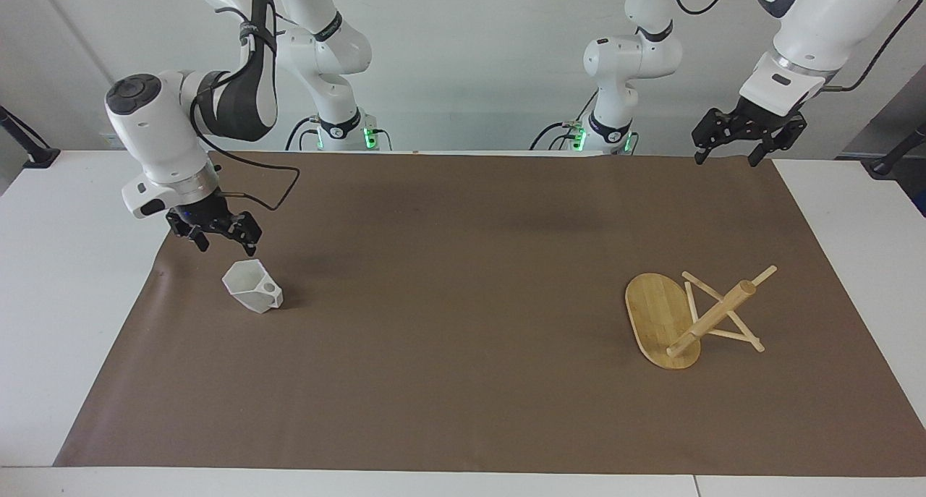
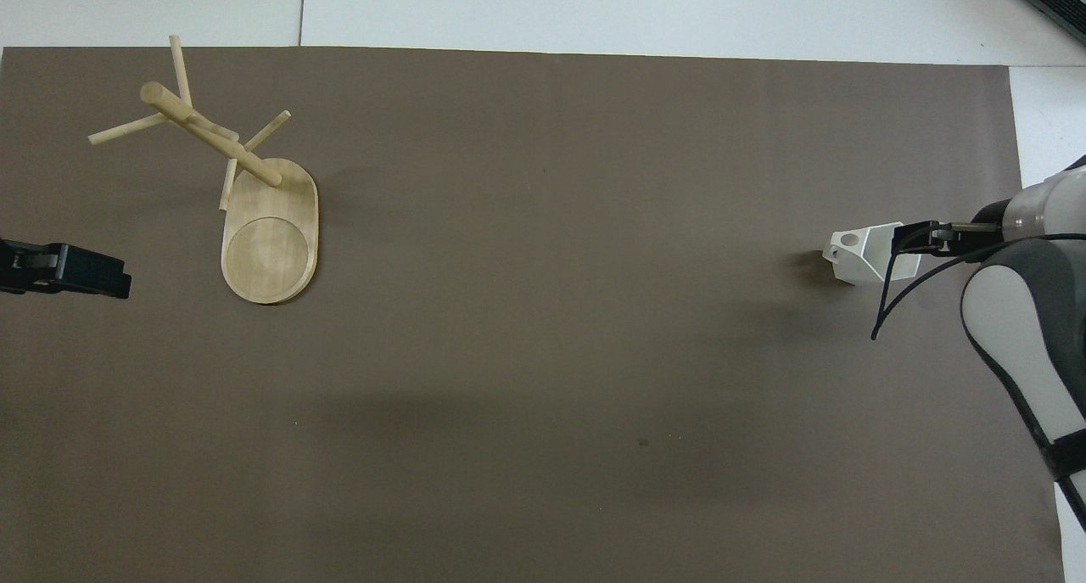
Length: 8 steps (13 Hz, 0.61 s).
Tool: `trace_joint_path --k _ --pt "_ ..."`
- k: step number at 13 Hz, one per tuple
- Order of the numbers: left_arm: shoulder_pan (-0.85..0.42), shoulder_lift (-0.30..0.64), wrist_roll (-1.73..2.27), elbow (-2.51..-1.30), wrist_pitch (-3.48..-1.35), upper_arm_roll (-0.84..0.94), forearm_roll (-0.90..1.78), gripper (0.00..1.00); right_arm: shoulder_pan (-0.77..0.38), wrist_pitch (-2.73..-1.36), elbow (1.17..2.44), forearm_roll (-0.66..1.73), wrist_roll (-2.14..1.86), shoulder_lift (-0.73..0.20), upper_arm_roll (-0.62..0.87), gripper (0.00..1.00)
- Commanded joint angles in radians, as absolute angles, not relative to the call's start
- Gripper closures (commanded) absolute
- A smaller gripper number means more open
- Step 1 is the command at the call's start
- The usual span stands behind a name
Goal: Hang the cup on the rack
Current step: 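Move the right gripper to the white hexagonal cup's handle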
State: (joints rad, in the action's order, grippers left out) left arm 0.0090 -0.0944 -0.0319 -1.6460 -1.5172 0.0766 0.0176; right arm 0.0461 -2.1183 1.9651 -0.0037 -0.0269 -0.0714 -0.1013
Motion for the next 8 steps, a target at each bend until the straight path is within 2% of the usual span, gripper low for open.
trace_joint_path --k 1,8 --pt "0.018 -0.12 -0.023 -1.672 -1.519 0.081 0.008 0.0 0.054 -2.173 1.999 0.002 -0.018 -0.075 -0.107 0.0" --pt "0.018 -0.12 -0.023 -1.672 -1.519 0.081 0.008 0.0 0.058 -2.287 2.055 0.003 -0.008 -0.117 -0.117 0.0"
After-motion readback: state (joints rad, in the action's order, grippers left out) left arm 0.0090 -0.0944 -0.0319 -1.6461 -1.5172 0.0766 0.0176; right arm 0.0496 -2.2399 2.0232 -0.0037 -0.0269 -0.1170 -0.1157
